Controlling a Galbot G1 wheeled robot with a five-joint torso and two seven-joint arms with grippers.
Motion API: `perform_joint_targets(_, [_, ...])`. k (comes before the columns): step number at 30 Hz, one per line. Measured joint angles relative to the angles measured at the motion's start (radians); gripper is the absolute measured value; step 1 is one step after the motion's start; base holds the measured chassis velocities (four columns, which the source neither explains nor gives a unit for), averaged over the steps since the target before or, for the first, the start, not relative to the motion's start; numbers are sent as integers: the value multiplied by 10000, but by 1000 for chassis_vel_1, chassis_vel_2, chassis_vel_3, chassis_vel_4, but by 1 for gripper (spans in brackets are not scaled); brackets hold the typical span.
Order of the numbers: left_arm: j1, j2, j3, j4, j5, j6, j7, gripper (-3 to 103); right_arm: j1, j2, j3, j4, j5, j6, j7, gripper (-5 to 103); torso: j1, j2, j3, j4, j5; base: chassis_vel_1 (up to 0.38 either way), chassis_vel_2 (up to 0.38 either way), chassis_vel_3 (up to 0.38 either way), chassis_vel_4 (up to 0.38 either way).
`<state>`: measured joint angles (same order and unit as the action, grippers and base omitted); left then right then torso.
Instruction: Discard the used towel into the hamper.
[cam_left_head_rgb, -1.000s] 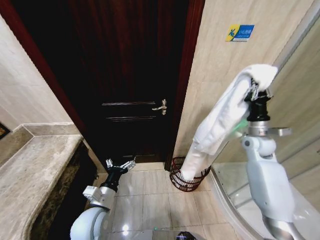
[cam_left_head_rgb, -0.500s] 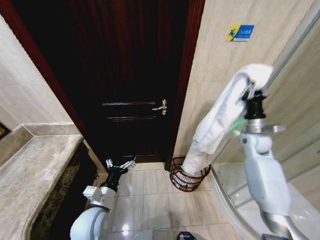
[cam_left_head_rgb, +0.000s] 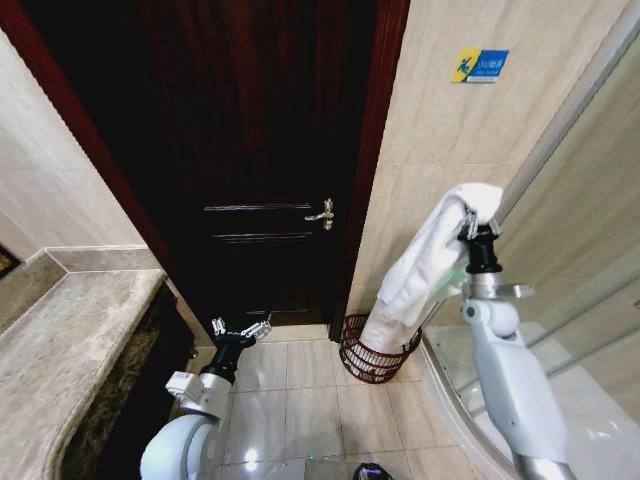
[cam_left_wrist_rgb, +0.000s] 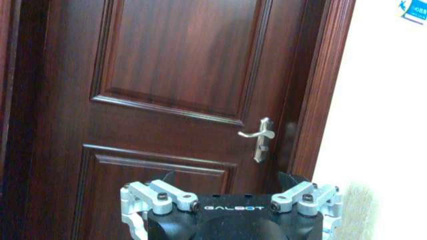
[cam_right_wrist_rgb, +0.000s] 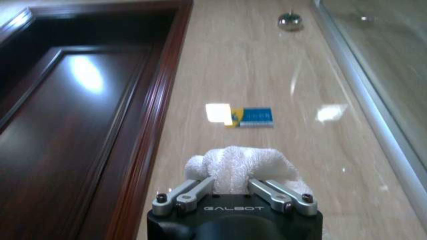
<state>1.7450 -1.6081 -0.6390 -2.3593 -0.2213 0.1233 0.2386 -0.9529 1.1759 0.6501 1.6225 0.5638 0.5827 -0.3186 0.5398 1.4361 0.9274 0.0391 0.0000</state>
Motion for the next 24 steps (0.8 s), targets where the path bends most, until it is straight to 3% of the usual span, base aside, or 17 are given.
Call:
perform_joint_targets(8, [-1,0,0,0,0,0,0,100,-320,482,-52,-804,-238,616,-633,5,0,0,0,0,0,0,0,0,0])
perform_joint_targets(24, [0,0,0,0,0,0,0,100,268,851,-283,-3501,-425,1447,-1090,5,0,0,0,0,0,0,0,0,0])
